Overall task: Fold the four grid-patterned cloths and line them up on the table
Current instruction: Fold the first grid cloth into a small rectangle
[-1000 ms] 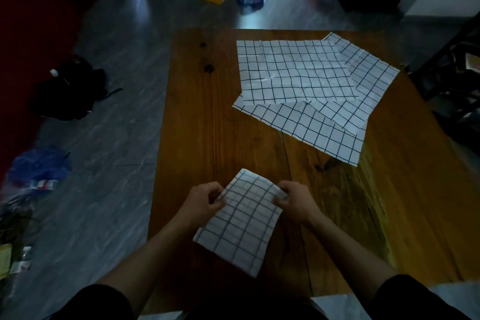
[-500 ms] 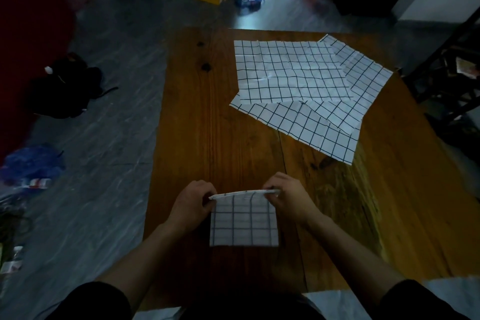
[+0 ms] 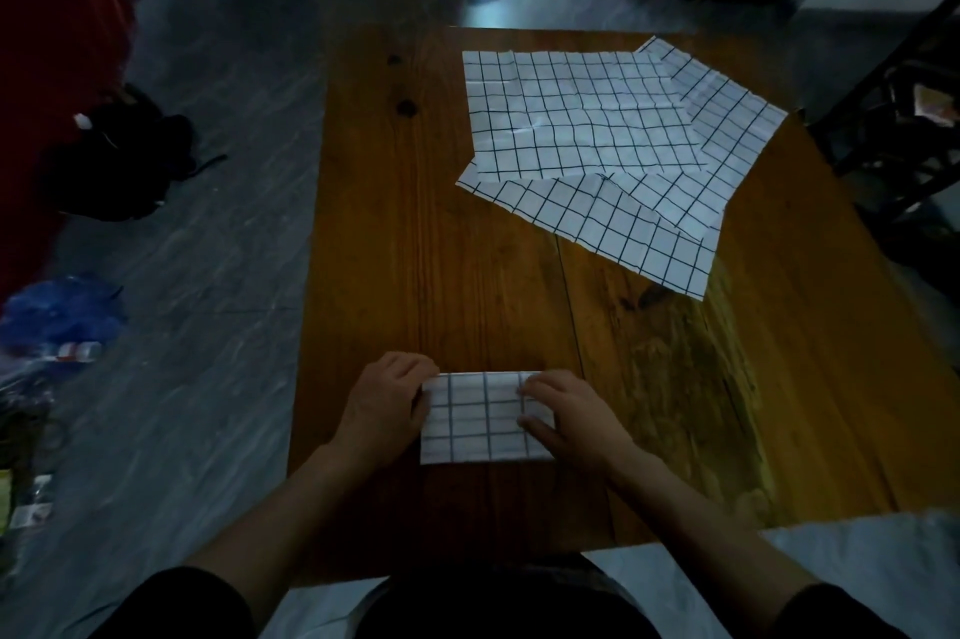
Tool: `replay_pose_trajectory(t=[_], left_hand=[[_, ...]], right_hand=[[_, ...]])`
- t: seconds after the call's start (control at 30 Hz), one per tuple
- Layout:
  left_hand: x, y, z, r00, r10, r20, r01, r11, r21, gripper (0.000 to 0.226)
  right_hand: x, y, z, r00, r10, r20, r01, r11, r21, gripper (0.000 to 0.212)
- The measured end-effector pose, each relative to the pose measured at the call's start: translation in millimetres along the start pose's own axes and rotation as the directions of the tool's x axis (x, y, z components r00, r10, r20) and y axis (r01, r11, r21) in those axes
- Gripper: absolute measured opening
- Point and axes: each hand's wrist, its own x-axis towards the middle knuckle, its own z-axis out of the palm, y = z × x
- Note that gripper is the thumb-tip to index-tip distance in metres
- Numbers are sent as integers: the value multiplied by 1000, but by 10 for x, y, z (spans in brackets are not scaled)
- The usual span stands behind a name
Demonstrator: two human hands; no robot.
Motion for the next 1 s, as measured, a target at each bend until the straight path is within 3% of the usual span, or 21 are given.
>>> replay_pose_trajectory(t=[0.1,0.2,0.37,0.47,0.67,0.77,0.83,1.0], left_hand=[[0,244,59,995,97,32,-102,974,201,59],[-30,427,167,977,126,172,-164,959,229,70],[-96,392,206,972,99,214,-138,974,178,62],[-175,202,194,974,100,205,-136,976,170,60],[-160,154,71,991,34,129,-52,989,135,54],[-31,214,10,997,-22,80,9,986,164,56],[59,245,-23,994,-63,94,45,981,186,63],[236,303,-81,967,-161,195,99,952,290,68]], right_hand=[[86,-96,150,1000,18,12,-16,993,-120,63],[152,-196,328,996,-17,83,31,984,-174,73],[172,-94,510,989,-23,149,57,972,-226,67],[111,69,526,991,12,134,20,971,-237,80],[-39,258,361,992,76,100,-55,978,-199,72],[-9,207,325,998,49,-50,-57,985,-162,58],[68,134,276,989,80,-126,-99,984,-145,55],[259,28,182,984,151,-98,-167,968,-188,61]])
